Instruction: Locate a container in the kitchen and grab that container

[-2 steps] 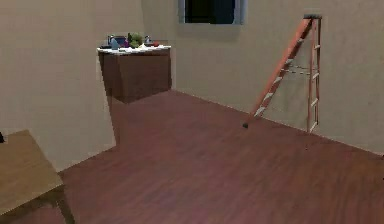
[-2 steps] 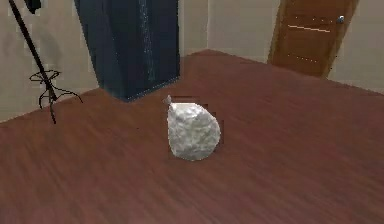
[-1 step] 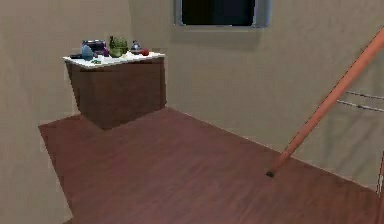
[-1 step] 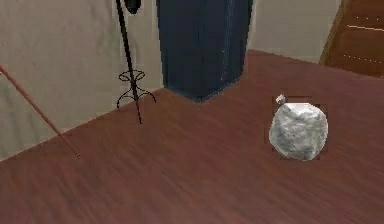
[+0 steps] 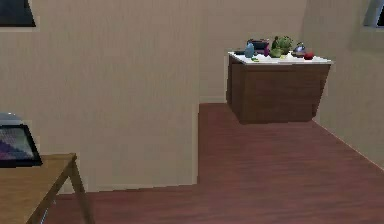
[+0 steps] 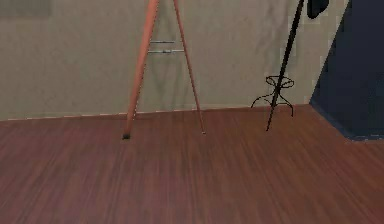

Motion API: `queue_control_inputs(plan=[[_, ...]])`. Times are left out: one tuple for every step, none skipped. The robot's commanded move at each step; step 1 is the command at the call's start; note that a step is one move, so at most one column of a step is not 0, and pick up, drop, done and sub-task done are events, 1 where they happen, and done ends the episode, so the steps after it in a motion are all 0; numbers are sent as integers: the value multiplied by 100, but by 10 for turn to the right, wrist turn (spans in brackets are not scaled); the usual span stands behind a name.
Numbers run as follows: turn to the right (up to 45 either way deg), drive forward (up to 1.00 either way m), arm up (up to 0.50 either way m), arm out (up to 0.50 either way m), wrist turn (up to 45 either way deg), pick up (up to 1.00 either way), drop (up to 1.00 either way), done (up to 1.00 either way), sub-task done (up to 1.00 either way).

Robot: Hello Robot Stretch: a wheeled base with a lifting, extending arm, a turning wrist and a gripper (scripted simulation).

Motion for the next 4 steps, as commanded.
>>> queue_control_inputs(plan=[[0,65,0,0,0,0,0,0,0],[-450,0,0,0,0,0,0,0,0],[-450,0,0,0,0,0,0,0,0],[-450,0,0,0,0,0,0,0,0]])
